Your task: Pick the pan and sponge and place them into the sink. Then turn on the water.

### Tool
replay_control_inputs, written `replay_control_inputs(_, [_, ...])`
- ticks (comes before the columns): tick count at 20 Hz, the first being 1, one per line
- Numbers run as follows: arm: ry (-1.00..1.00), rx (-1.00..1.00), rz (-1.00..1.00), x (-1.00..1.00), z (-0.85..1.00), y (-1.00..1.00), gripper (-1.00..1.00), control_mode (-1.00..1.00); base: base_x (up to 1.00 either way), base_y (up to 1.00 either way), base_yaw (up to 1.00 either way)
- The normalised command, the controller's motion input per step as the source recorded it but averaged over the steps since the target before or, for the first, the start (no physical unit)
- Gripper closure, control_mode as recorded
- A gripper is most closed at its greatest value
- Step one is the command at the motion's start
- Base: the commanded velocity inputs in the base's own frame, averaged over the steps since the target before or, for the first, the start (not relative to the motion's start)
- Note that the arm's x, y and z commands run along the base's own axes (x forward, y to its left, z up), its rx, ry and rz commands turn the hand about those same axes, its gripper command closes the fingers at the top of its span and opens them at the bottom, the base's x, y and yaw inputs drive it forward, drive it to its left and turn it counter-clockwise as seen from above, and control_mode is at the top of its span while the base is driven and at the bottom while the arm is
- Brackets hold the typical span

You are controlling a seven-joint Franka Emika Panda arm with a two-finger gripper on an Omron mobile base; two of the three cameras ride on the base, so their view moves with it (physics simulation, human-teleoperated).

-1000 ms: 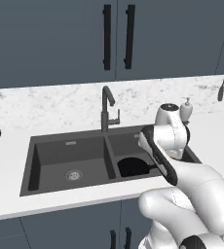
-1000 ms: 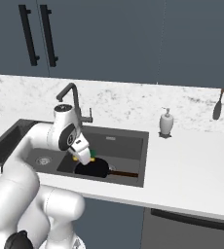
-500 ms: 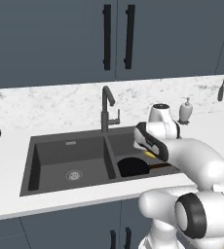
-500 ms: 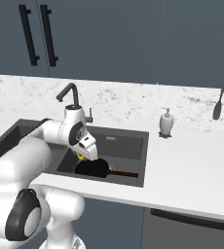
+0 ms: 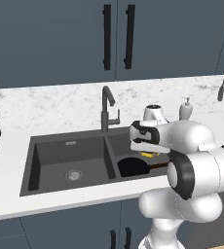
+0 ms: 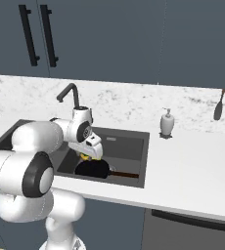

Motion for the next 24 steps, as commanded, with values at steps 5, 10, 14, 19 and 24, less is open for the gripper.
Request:
replay_control_inputs(5, [0.0, 0.0, 0.11, 0.07, -0.31, -0.12, 1.0, -1.0, 0.0, 0.0, 0.0])
replay_control_inputs(10, [0.0, 0.01, 0.12, 0.01, -0.39, -0.14, 1.0, -1.0, 0.0, 0.0, 0.0])
replay_control_inputs(14, [0.0, 0.03, 0.12, 0.1, -0.34, -0.16, 1.0, -1.0, 0.0, 0.0, 0.0])
replay_control_inputs(19, [0.0, 0.04, 0.12, 0.18, -0.23, -0.19, 1.0, -1.0, 0.0, 0.0, 0.0])
replay_control_inputs(24, [0.0, 0.02, 0.13, 0.26, -0.22, -0.1, 1.0, -1.0, 0.0, 0.0, 0.0])
